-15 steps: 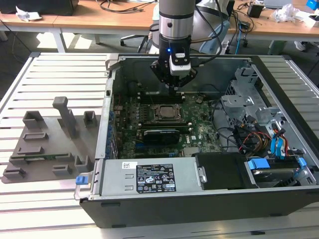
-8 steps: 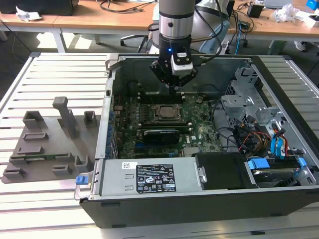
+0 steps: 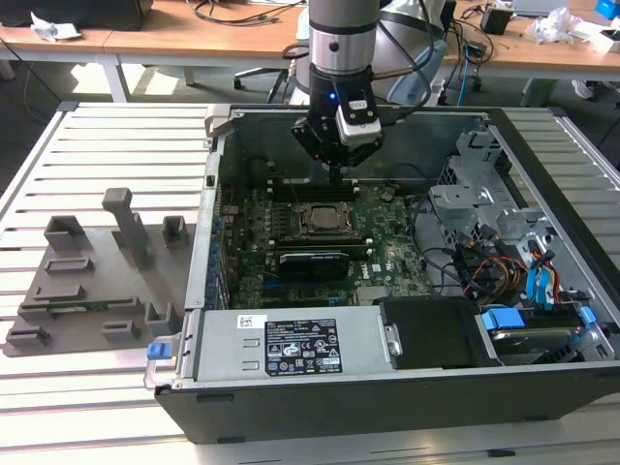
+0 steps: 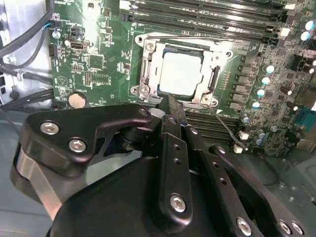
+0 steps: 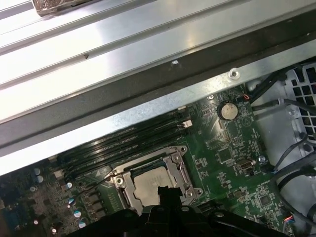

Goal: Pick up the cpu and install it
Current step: 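Install the first cpu locking lever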

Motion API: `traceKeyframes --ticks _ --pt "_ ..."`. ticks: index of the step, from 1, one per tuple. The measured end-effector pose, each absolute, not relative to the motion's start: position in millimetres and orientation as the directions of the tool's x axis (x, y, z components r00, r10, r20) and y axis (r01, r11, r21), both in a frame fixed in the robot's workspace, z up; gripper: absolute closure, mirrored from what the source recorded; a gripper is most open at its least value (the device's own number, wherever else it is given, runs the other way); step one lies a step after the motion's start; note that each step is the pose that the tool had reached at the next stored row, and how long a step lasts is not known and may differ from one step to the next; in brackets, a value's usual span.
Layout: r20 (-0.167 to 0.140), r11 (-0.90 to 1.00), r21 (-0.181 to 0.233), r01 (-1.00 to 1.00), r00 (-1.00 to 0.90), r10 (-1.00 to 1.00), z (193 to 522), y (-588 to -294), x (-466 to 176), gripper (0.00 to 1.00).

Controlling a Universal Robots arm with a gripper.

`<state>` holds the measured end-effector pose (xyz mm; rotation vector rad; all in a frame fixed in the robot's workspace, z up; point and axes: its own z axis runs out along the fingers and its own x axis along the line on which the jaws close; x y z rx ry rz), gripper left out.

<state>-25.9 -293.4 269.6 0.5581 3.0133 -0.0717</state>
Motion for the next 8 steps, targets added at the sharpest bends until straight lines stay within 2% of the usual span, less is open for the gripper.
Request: traceKeyframes --ticks 8 --pt "-0.083 0.952 -0.032 0.303 -0.950 0.300 271.0 -293.4 -25.8 0.89"
